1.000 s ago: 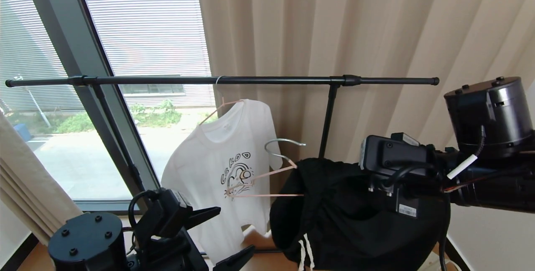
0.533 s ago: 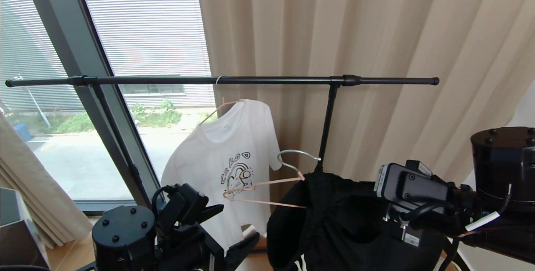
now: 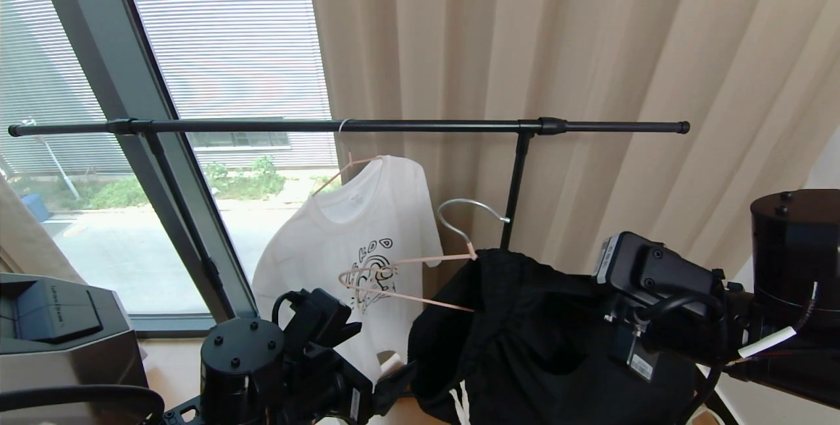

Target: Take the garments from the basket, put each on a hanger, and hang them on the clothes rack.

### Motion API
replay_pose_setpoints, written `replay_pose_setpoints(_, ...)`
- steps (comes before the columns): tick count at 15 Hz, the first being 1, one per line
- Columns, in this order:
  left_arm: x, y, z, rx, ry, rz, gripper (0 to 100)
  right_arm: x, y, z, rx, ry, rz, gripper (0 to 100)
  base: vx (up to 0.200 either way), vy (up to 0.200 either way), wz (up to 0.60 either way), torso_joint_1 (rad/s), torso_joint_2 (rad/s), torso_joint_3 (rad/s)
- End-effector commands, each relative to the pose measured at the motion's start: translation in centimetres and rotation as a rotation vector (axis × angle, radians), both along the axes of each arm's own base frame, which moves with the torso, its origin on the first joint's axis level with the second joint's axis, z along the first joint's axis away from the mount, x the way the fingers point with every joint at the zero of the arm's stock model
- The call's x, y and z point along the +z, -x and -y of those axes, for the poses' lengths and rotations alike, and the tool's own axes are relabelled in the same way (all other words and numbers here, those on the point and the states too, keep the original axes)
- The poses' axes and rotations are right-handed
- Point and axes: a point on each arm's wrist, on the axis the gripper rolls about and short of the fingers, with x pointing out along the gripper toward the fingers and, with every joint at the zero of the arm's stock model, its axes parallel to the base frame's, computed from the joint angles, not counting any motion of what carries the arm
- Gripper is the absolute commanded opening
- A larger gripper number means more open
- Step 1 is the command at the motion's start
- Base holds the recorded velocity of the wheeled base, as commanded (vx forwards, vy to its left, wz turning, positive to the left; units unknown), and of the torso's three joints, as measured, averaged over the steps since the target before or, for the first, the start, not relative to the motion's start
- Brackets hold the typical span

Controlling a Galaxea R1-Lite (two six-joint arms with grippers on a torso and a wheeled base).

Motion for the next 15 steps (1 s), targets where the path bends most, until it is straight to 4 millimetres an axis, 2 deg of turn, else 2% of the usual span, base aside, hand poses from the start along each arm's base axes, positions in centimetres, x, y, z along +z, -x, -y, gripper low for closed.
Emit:
replay_pose_setpoints(1,-0.1,-0.2,0.1,0.000,0.001,-0.001,100,0.3,0.1,-0.2,0.004,-0.016,0.003,0,0.000,0.000,0.00,0.000,0.00,0.000)
replay_pose_setpoints(4,-0.7,-0.6,0.4,0.040,-0.008,-0.012,100,0.8,0.3,-0.1,-0.006,-0.051,0.003,0,0.000,0.000,0.00,0.000,0.00,0.000)
replay_pose_setpoints(8,-1.5,-0.9,1.0,0.059,-0.020,-0.027,100,1.7,1.6,-0.6,0.031,-0.115,0.005,0,0.000,0.000,0.00,0.000,0.00,0.000)
replay_pose_setpoints(14,-1.6,-0.8,1.0,0.056,-0.017,-0.030,100,2.0,1.6,-0.7,0.029,-0.126,0.010,0,0.000,0.000,0.00,0.000,0.00,0.000)
replay_pose_setpoints(15,-1.6,-0.9,1.0,0.058,-0.012,-0.024,0,2.0,1.6,-0.7,0.029,-0.126,0.010,0,0.000,0.000,0.00,0.000,0.00,0.000)
